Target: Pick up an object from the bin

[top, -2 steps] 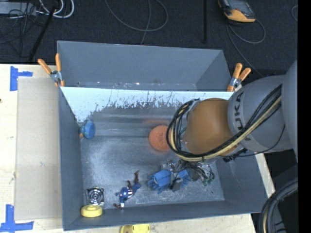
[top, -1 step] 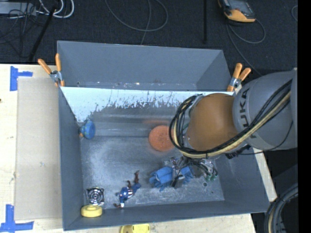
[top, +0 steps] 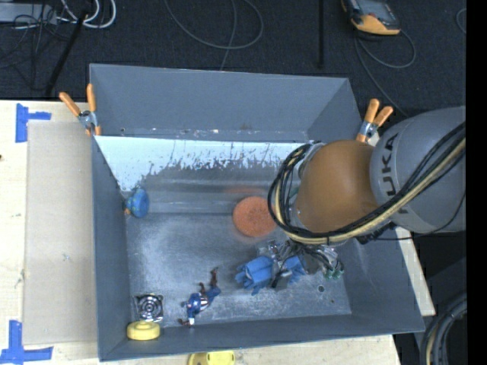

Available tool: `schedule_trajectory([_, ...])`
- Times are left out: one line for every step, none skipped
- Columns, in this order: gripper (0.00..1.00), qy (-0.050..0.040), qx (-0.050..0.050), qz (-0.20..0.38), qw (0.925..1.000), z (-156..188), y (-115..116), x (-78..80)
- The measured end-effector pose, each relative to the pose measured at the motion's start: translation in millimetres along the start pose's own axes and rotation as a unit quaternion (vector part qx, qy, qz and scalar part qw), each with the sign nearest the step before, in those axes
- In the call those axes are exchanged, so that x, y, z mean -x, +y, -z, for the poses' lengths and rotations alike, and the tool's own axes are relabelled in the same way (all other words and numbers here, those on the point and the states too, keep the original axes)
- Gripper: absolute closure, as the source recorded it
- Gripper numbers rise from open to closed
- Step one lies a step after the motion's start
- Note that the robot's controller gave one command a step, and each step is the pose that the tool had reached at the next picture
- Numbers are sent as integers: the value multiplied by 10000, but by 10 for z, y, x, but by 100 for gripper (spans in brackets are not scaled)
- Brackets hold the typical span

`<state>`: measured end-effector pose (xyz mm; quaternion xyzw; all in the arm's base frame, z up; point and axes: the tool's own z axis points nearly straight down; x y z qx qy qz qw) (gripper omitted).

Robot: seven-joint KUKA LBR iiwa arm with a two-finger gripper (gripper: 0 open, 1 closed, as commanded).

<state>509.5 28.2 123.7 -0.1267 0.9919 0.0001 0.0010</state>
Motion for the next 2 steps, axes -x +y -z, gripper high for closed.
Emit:
schedule_trajectory([100,-6,-2,2,10000,60,1,2])
schedule_trajectory([100,10,2,5,10000,120,4,-3])
